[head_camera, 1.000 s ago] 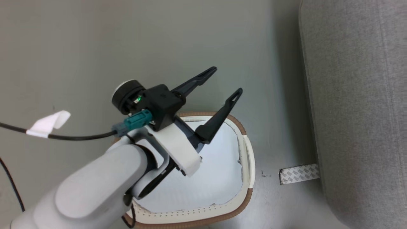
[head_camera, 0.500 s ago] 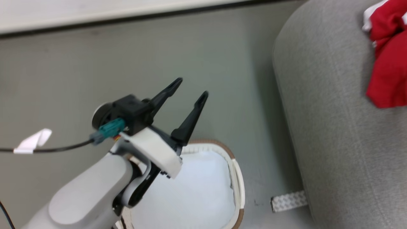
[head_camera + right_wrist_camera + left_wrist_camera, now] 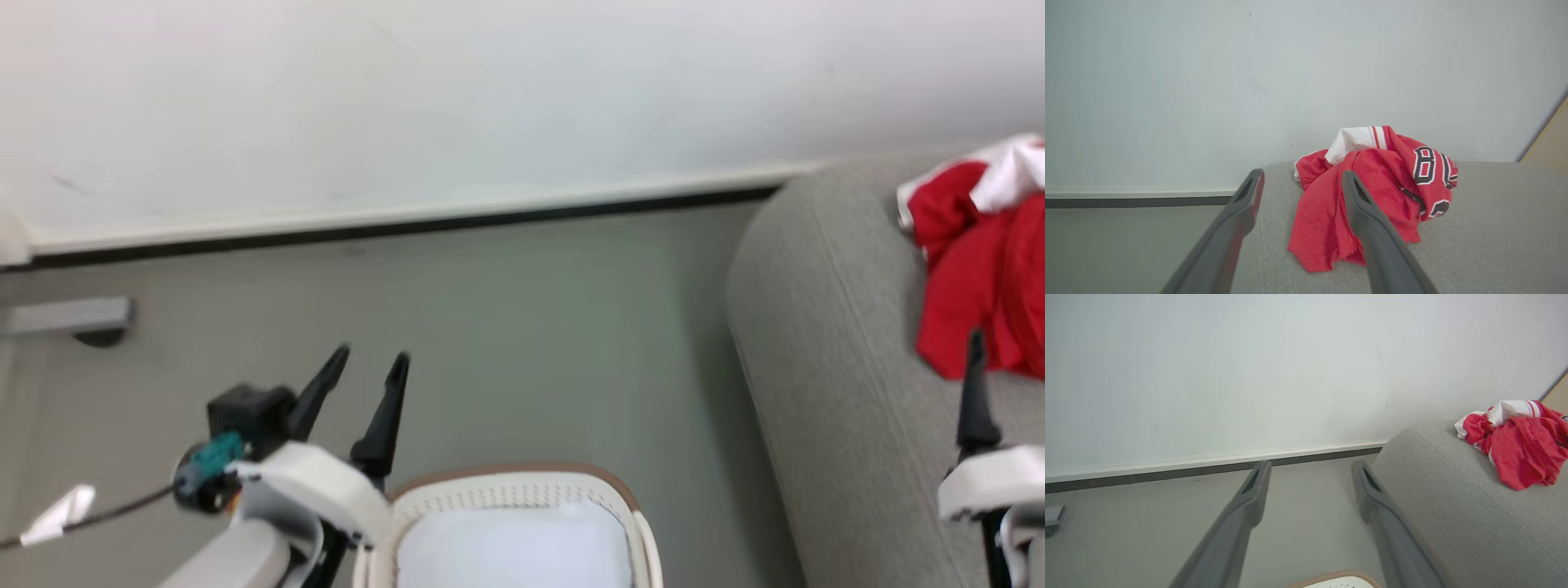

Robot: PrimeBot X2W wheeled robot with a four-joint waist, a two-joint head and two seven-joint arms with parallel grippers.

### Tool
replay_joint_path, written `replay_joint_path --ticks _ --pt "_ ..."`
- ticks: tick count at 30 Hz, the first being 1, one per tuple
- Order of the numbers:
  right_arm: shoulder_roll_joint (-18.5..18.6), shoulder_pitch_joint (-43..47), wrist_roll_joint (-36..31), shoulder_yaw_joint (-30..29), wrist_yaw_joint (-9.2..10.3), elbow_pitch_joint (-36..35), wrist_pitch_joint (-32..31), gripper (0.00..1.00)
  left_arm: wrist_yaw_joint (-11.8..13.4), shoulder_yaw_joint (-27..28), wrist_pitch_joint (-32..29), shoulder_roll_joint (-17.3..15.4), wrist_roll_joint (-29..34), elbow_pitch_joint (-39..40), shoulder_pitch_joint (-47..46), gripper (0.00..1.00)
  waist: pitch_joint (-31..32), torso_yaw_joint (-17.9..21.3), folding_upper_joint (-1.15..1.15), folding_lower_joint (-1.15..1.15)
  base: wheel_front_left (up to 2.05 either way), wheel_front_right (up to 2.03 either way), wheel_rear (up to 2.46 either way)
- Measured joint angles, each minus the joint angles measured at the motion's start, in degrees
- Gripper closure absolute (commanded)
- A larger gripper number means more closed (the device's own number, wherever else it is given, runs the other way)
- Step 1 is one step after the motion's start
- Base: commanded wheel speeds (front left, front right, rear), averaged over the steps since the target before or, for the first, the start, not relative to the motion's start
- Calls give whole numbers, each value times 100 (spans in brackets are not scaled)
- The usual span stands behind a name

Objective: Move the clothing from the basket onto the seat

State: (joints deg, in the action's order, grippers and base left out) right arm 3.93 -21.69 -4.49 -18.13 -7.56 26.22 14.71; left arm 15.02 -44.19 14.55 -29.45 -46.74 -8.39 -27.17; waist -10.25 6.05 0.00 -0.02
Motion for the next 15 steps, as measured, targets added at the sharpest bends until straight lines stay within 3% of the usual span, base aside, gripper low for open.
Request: replay_joint_path --ticks 8,15 --pt "-90 930 41 573 0 -205 7 0 29 710 54 271 350 -250 911 0 716 -477 0 0 0 0 0" --pt "-118 1406 311 1027 0 -55 24 0 -216 1396 57 638 1028 -367 1723 0 1119 -705 0 0 0 0 0"
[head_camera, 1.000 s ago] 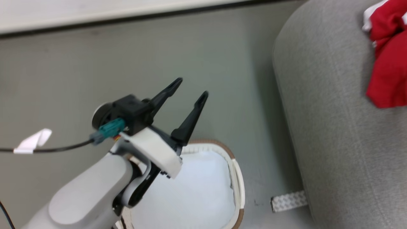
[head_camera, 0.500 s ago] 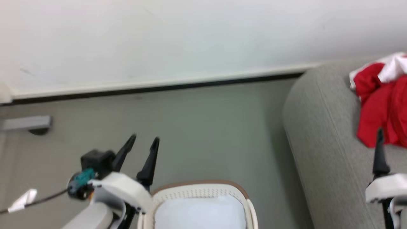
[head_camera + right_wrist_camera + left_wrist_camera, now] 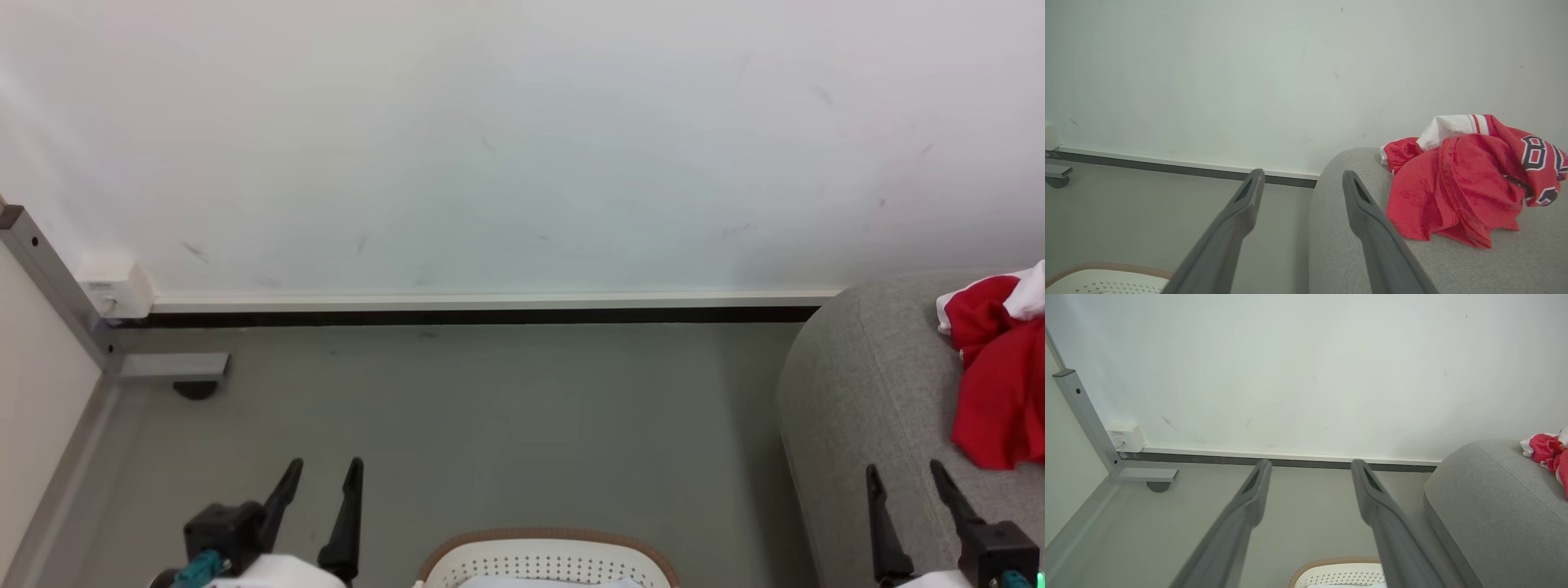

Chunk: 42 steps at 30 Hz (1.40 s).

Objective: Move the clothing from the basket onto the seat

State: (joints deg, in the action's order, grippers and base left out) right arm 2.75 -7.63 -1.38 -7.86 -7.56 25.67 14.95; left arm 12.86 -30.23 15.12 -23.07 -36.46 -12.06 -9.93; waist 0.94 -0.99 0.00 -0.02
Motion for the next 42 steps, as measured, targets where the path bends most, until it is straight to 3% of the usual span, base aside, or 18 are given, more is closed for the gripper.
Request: replay_joint_path --ticks 5,22,30,42 --pt "-2 215 194 199 0 4 1 0 -219 467 0 298 386 -49 439 0 131 16 0 0 0 0 0" --pt "-8 583 735 598 0 -10 1 0 -1362 1636 0 1161 1450 -281 1045 0 370 111 0 1 0 0 0" --pt "-8 631 701 582 0 -81 1 0 -1644 2006 0 1443 1796 -411 1046 0 346 176 0 2 0 0 0" --pt "-8 632 711 586 0 -101 1 0 -1874 2292 0 1663 2129 -536 1044 0 345 173 0 2 0 0 0"
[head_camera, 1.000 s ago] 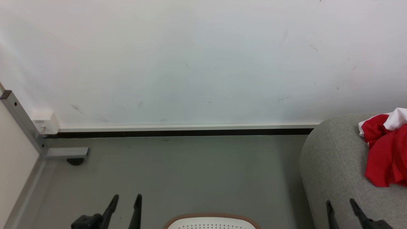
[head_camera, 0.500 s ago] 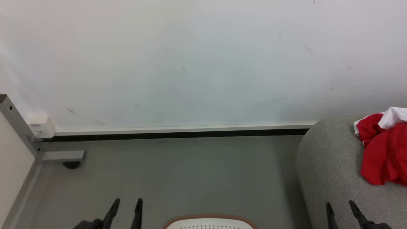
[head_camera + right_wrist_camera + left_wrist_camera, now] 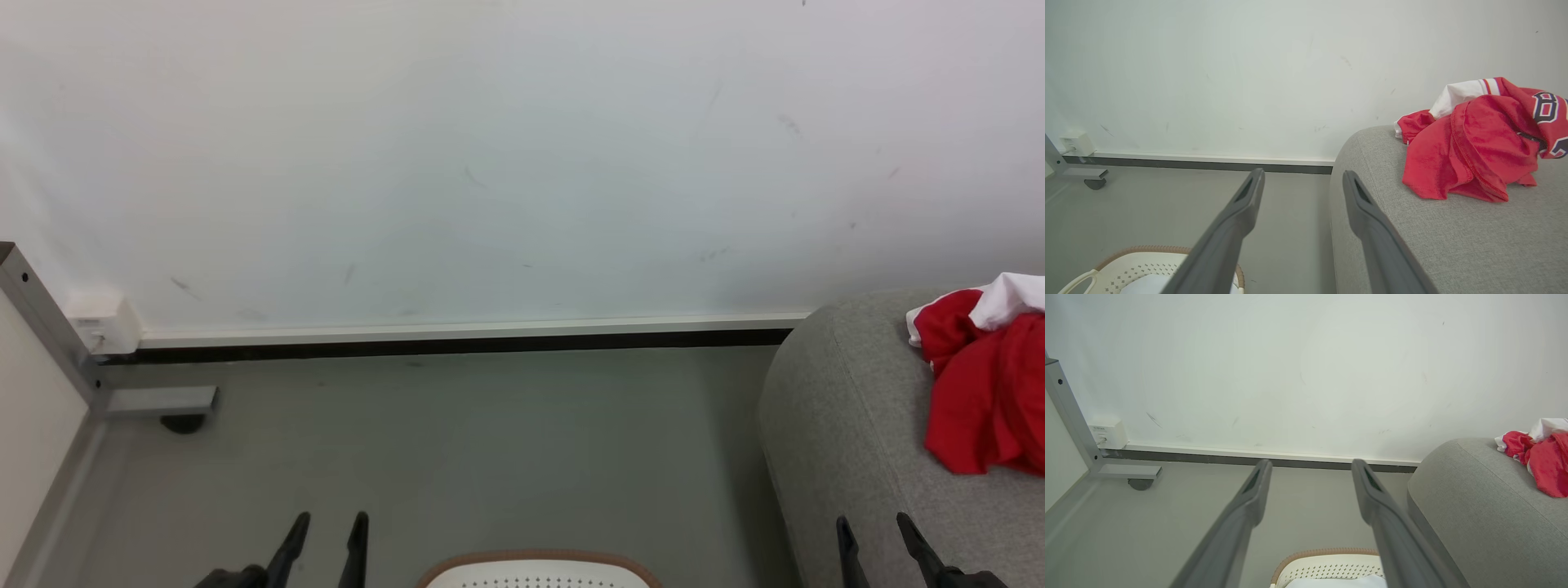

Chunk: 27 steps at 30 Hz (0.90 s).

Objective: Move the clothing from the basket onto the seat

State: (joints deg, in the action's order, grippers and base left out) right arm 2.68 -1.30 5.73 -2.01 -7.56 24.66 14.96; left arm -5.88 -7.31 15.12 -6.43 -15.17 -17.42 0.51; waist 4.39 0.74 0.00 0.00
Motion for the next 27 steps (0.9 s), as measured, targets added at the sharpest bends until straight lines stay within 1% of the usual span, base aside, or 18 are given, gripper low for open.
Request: replay_joint_path --ticks 2,3,7,9,18,27 --pt "0 0 21 10 0 1 0 0 -34 19 1 22 10 -15 -1 0 1 -8 0 0 0 0 0" --pt "-3 2 25 12 0 10 -1 100 -65 12 0 30 4 -38 2 100 4 -11 0 0 0 0 0" --pt "-75 85 60 1 0 200 -51 100 -64 -26 -25 73 -16 -227 85 100 2 -10 0 0 0 0 0" --pt "-82 82 216 -35 0 237 -155 100 -65 9 -104 83 -143 -255 89 100 -4 -11 0 0 0 0 0" --pt "-78 49 1262 -89 0 113 -390 100 -65 183 -359 115 -1096 -212 48 100 -35 -16 0 0 0 0 0" --pt "-75 23 2205 -111 0 -59 -592 100 -36 327 -576 160 -1906 -70 -23 100 -66 -20 0 0 0 0 0"
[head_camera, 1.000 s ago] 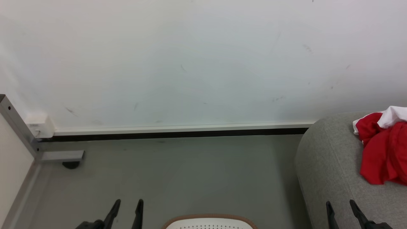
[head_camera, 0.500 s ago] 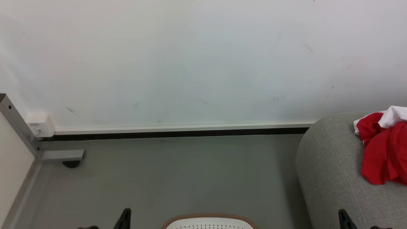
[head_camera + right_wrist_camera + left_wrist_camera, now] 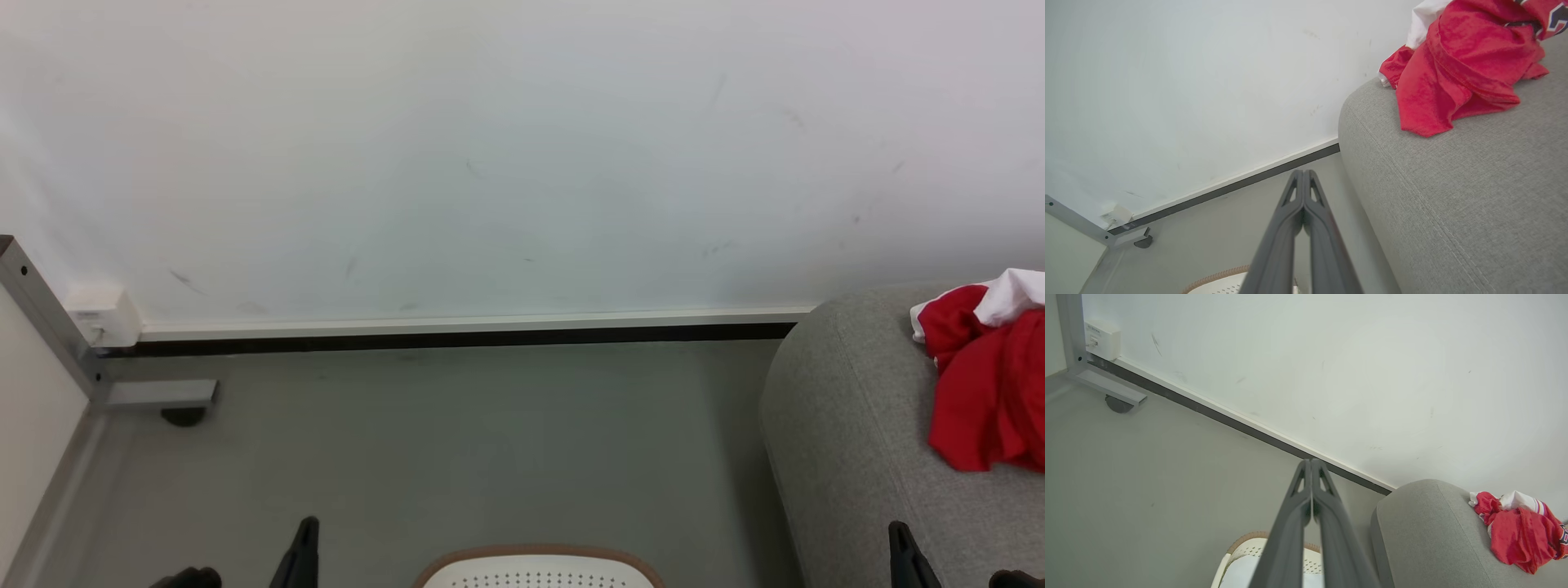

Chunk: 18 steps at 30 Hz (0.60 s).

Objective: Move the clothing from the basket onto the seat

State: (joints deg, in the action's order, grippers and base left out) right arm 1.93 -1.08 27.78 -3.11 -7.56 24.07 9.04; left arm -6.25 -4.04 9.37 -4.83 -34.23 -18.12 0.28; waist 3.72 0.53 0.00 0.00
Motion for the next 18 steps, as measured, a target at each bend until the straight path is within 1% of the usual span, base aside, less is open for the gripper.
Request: replay_joint_path --ticks 18 --pt "11 -124 1581 -82 0 -220 -381 100 73 249 -385 40 -1434 203 -132 100 -62 -9 0 0 0 0 0"
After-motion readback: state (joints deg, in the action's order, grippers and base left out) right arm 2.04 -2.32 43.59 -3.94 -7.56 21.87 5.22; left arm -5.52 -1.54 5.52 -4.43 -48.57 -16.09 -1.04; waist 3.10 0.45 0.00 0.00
